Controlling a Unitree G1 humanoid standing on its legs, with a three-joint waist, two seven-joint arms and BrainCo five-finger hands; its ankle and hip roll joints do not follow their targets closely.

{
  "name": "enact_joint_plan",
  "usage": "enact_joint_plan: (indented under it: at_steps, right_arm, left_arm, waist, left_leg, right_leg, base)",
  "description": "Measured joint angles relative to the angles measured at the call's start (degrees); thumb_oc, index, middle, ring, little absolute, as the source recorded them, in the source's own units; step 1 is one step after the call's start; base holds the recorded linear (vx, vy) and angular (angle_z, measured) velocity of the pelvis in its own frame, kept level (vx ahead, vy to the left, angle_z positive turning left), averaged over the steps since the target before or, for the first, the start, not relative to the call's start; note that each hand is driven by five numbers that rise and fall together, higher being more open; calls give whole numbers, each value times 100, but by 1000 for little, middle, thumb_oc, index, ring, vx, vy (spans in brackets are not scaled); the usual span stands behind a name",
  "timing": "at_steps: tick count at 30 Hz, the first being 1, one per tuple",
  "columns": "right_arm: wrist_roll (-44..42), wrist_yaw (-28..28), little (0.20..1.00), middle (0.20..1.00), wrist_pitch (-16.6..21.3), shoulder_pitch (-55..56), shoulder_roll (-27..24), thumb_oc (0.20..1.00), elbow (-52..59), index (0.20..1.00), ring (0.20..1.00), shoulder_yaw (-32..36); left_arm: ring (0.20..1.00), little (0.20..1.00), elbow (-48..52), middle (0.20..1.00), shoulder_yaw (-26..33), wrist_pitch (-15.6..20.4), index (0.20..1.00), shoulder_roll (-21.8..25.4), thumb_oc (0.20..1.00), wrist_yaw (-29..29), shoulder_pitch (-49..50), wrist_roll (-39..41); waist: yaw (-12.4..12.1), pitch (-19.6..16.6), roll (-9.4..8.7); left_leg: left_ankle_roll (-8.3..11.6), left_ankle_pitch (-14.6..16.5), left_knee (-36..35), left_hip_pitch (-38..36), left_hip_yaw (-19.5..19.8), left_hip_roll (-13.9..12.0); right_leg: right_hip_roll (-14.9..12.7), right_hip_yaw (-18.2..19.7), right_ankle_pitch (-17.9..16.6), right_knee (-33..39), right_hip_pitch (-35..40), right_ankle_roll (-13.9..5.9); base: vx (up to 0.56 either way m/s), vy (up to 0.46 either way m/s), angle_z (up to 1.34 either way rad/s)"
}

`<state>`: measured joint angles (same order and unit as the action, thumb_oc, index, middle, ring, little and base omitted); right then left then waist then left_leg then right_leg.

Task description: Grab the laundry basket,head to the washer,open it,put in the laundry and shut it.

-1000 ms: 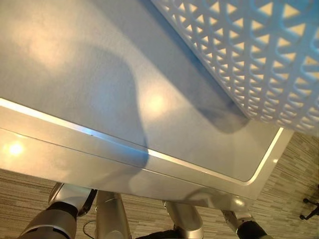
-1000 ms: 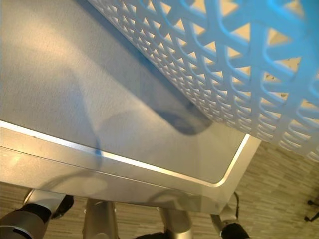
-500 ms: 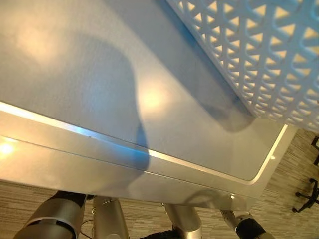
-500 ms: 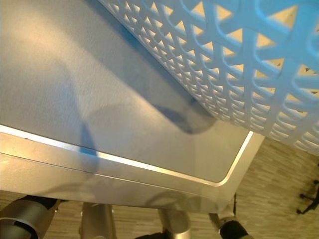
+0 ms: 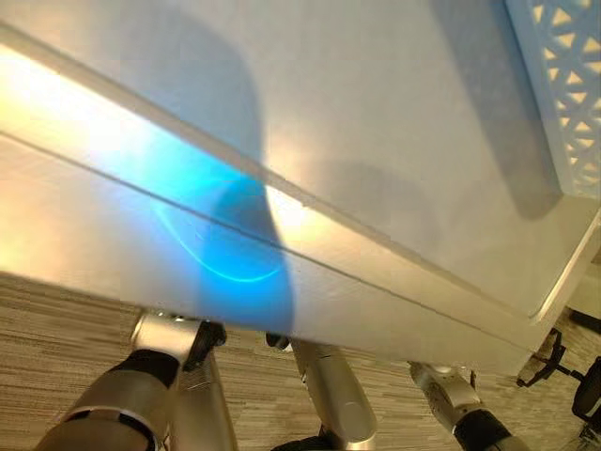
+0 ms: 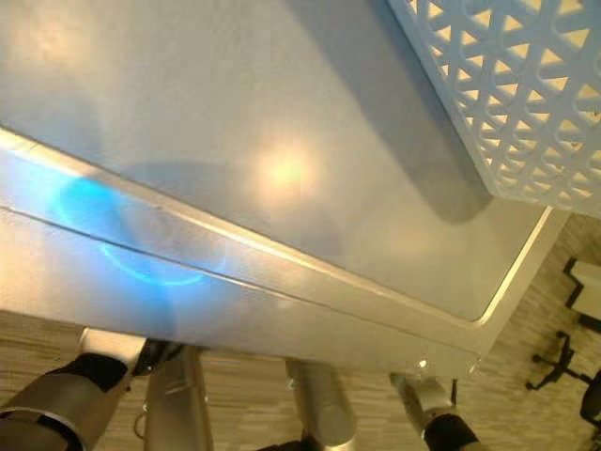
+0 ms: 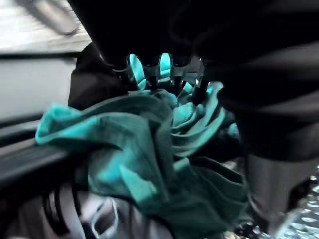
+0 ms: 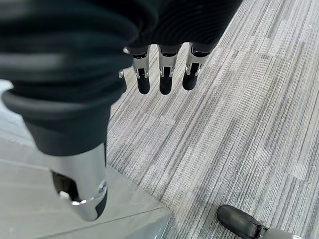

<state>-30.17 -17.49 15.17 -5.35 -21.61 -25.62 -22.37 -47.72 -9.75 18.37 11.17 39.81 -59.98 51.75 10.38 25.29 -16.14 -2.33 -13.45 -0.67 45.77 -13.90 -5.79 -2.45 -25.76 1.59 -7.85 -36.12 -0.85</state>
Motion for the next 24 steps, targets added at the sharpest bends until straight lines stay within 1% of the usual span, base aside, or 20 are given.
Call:
enact_joint_plan:
  at_steps: [1,2,3,4,6,7,8,9,10,11,12,14,15,17,18,19,20,21,23,24]
  right_arm:
    - [0,1,1000,1000,-7,1,8,1000,4,1000,1000,-24]
    - [0,-1,1000,1000,-12,-8,29,1000,35,1000,1000,-48]
    - [0,-2,1000,1000,-10,-5,37,1000,55,1000,1000,-66]
    - [-3,-4,1000,1000,-22,-1,34,1000,73,1000,1000,-80]
    - [-3,-3,1000,1000,-19,-11,21,1000,196,1000,1000,-82]
    - [-3,1,1000,1000,-18,-54,0,1000,262,1000,1000,-88]
    - [-3,-1,1000,1000,-18,-93,-91,1000,248,1000,1000,-72]
    - [-5,8,1000,1000,-39,-90,-151,1000,322,1000,1000,-96]
    - [-1,35,1000,1000,-49,-89,-318,1000,432,1000,1000,-95]
    - [1,42,1000,1000,-20,-68,-422,1000,502,1000,1000,18]
    - [-1,20,1000,1000,-16,-39,-452,1000,482,1000,1000,143]
    - [-2,6,1000,1000,-34,-1,-468,1000,379,1000,1000,214]
    - [-2,24,1000,1000,-50,99,-459,1000,364,1000,1000,189]
    - [-2,56,1000,1000,-95,173,-445,1000,360,1000,1000,146]
    - [-2,107,1000,1000,-151,181,-449,1000,354,1000,1000,157]
    - [-2,144,1000,1000,-168,179,-450,1000,355,1000,1000,193]
    - [-2,180,1000,1000,-206,179,-491,1000,378,1000,1000,220]
    - [1,246,1000,1000,-254,175,-532,1000,404,1000,1000,251]
    - [3,383,1000,1000,-330,162,-554,1000,398,1000,1000,372]
    - [22,415,1000,1000,-373,163,-554,1000,375,1000,1000,392]
  left_arm:
    - [1000,1000,266,1000,-101,65,1000,-58,1000,-97,-62,-13]
    - [1000,1000,401,1000,-233,119,1000,-37,1000,-320,-171,-114]
    - [1000,1000,443,1000,-305,186,1000,72,1000,-488,-173,-254]
    - [1000,1000,447,1000,-403,235,1000,80,1000,-521,-168,-290]
    - [1000,1000,441,1000,-494,206,1000,122,1000,-531,-169,-332]
    - [1000,1000,441,1000,-569,162,1000,218,1000,-535,-174,-332]
    - [1000,1000,394,1000,-735,133,1000,466,1000,-670,-178,-338]
    - [1000,1000,370,1000,-761,97,1000,551,1000,-685,-245,-339]
    - [1000,1000,355,1000,-1194,18,1000,899,1000,-704,-379,-359]
    - [1000,1000,373,1000,-1573,43,1000,1143,1000,-797,-418,-627]
    - [1000,1000,373,1000,-1538,40,1000,1144,1000,-924,-408,-764]
    - [1000,1000,398,1000,-1533,8,1000,1104,1000,-930,-406,-774]
    - [1000,1000,426,1000,-1636,-55,1000,1094,1000,-987,-387,-871]
    - [1000,1000,474,1000,-1827,-243,1000,1117,1000,-1097,-358,-1078]
    - [1000,1000,302,1000,-2136,-480,1000,1222,1000,-1227,-467,-1478]
    - [1000,1000,109,1000,-2608,-707,1000,1343,1000,-1359,-677,-1799]
    - [1000,1000,-58,1000,-3081,-954,1000,1446,1000,-1582,-875,-2430]
    - [1000,1000,-147,1000,-3442,-1156,1000,1512,1000,-1745,-991,-2896]
    - [1000,1000,-171,1000,-3620,-1675,1000,1524,1000,-1992,-1067,-3702]
    - [1000,1000,-189,1000,-3622,-1791,1000,1522,1000,-2002,-1104,-4047]
  waist:
    - [28,0,0]
    - [80,0,-1]
    - [120,0,0]
    - [125,0,-1]
    - [133,-1,-1]
    - [156,-1,-1]
    - [194,-1,-1]
    - [213,-1,-1]
    - [267,0,0]
    - [293,1,2]
    - [284,1,2]
    - [263,3,4]
    - [194,15,21]
    - [106,24,33]
    - [58,36,52]
    - [-15,53,75]
    - [-82,101,141]
    - [-148,149,209]
    - [-275,218,340]
    - [-304,236,366]
  left_leg:
    - [-52,-21,-1,-2,6,8]
    - [-55,-22,-1,-8,15,18]
    - [-66,-26,-10,-10,27,28]
    - [-85,-34,-17,-30,1,44]
    - [-105,-47,-34,-66,-14,48]
    - [-150,-77,-35,-89,-46,45]
    - [-174,-92,-53,-158,-95,30]
    - [-174,-92,-51,-163,-113,21]
    - [-185,-100,-49,-163,-145,11]
    - [-187,-101,-52,-177,-197,5]
    - [-187,-98,-56,-186,-225,4]
    - [-187,-98,-81,-184,-226,6]
    - [-187,-98,-88,-197,-240,14]
    - [-188,-99,-114,-263,-269,31]
    - [-190,-101,-115,-287,-270,39]
    - [-190,-101,-115,-311,-268,40]
    - [-191,-102,-116,-356,-253,44]
    - [-191,-102,-115,-405,-242,43]
    - [-185,-102,-115,-424,-218,24]
    - [-179,-107,-111,-420,-196,18]
  right_leg:
    - [-4,-5,0,-11,0,-2]
    - [-13,-10,5,-33,0,-8]
    - [-25,-12,9,-36,-4,-16]
    - [-40,-6,6,-43,2,-17]
    - [-52,5,4,-59,12,-16]
    - [-56,27,-13,-74,12,-13]
    - [-57,117,-36,-120,15,-13]
    - [-47,144,-67,-96,18,-9]
    - [-44,176,-102,-83,6,-13]
    - [-46,209,-128,-79,-2,-22]
    - [-49,234,-139,-64,2,-29]
    - [-45,224,-146,-41,2,-36]
    - [-51,236,-146,-40,6,-37]
    - [-57,298,-144,-39,33,-39]
    - [-58,304,-143,-39,54,-40]
    - [-62,305,-142,-37,77,-41]
    - [-58,294,-131,-30,139,-51]
    - [-60,279,-113,-29,194,-62]
    - [-43,248,-66,-45,218,-46]
    - [-39,228,-47,-70,216,-34]
  base:
    - [-1,16,4]
    - [0,0,0]
    - [0,0,0]
    - [-14,43,1]
    - [-15,39,-1]
    - [-30,90,-18]
    - [-28,89,-19]
    - [-28,89,-22]
    - [-7,25,-16]
    - [-6,17,-19]
    - [-6,32,-13]
    - [-12,34,-2]
    - [-23,41,-4]
    - [-27,43,-5]
    - [0,0,0]
    - [0,0,0]
    - [-27,-3,4]
    - [-16,-6,6]
    - [-30,-41,5]
    - [-38,-52,9]
